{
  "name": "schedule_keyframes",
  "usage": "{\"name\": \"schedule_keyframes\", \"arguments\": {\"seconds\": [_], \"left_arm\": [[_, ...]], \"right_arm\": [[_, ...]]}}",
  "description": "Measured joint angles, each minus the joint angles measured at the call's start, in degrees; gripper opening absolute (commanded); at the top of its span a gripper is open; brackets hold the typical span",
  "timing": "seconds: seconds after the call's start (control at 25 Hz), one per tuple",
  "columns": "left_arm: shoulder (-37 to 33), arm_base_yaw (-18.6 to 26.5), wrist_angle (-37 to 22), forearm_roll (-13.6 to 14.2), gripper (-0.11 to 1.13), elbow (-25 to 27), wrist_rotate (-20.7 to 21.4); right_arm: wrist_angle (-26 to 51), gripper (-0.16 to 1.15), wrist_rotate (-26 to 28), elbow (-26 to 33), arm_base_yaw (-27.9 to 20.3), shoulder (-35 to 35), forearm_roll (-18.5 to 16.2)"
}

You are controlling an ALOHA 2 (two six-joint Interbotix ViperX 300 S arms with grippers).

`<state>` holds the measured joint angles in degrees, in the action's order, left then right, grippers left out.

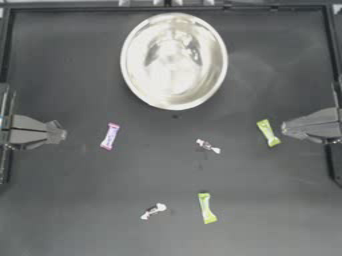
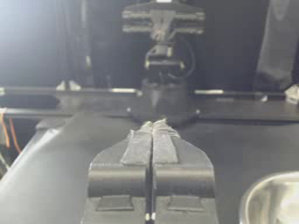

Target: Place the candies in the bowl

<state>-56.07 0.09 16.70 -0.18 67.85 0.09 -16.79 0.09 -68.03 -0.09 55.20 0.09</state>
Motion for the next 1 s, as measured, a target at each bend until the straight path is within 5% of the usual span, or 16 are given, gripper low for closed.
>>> {"name": "schedule_keyframes", "arguments": {"seconds": [0.4, 0.56, 0.72, 1.0], "left_arm": [[-1.1, 1.0, -8.3, 0.0, 0.18, -1.2, 0.0], [-1.0, 1.7, -10.9, -0.7, 0.67, -2.5, -0.3], [0.1, 3.6, -14.9, -5.3, 1.09, -3.5, -0.4], [4.8, 11.1, -23.7, -15.5, 0.98, -8.2, -0.9]], "right_arm": [[-0.1, 0.26, 0.9, -1.5, 0.1, 0.1, -0.3], [0.0, 0.66, 0.8, -1.4, 0.1, 0.0, -2.6], [-0.1, 0.99, 1.1, -1.4, 0.1, 0.0, -3.1], [-0.2, 1.0, 1.1, -1.4, 0.1, 0.1, -1.8]]}}
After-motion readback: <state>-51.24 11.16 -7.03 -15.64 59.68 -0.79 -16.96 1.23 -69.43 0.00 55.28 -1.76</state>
